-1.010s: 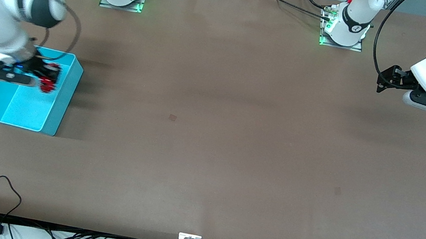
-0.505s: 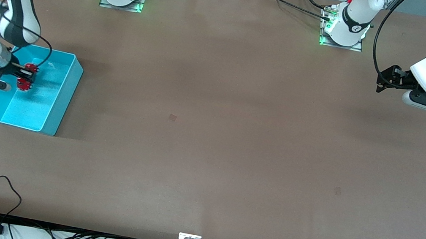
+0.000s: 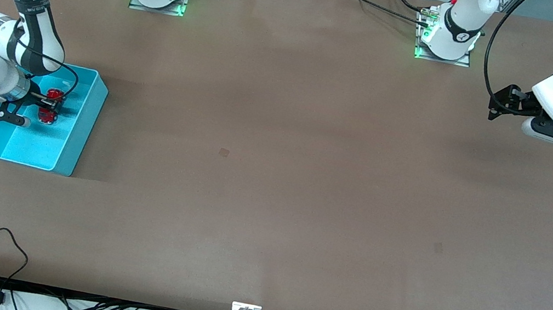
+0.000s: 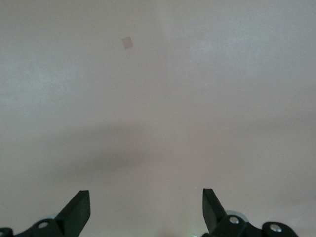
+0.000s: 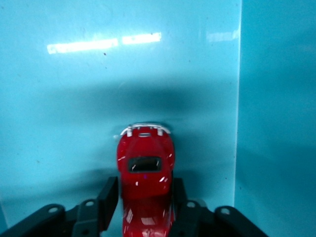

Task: Wind red beetle toy and store in blue box
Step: 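Lower the car into the blue box and open the right gripper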

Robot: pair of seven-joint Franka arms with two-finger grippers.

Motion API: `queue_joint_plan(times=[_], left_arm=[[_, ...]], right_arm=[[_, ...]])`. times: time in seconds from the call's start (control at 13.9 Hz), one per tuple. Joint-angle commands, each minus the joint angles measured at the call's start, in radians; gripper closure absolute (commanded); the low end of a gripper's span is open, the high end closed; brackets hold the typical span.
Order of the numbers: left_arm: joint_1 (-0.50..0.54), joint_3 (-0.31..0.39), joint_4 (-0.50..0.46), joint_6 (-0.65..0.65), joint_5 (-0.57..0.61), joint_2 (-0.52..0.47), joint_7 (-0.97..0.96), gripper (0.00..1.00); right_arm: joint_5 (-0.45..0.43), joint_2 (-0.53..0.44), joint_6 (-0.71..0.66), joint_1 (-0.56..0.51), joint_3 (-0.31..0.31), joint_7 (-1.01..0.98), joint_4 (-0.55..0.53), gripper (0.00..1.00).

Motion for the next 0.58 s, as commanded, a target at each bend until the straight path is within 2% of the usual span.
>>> queue_joint_plan(times=[0.0, 0.14, 0.29, 0.5], left_arm=[[-0.010, 0.003, 0.035, -0.024, 0.018, 0.016, -0.011, 0.00], [-0.009, 0.003, 0.035, -0.024, 0.020, 0.016, -0.011, 0.00], [-0.015, 0.000, 0.036, -0.024, 0.018, 0.014, -0.021, 0.00], [-0.015, 0.002, 0.050, -0.024, 0.018, 0.020, -0.023, 0.00]], right_arm=[[0.016, -0.083, -0.051, 0.013, 0.009, 0.001, 0.008, 0.00], [0.014, -0.151, -0.171, 0.013, 0.029, -0.001, 0.059, 0.00], [0.017, -0.208, -0.408, 0.013, 0.079, 0.004, 0.203, 0.00], [0.019, -0.297, -0.654, 0.013, 0.151, 0.004, 0.379, 0.00]])
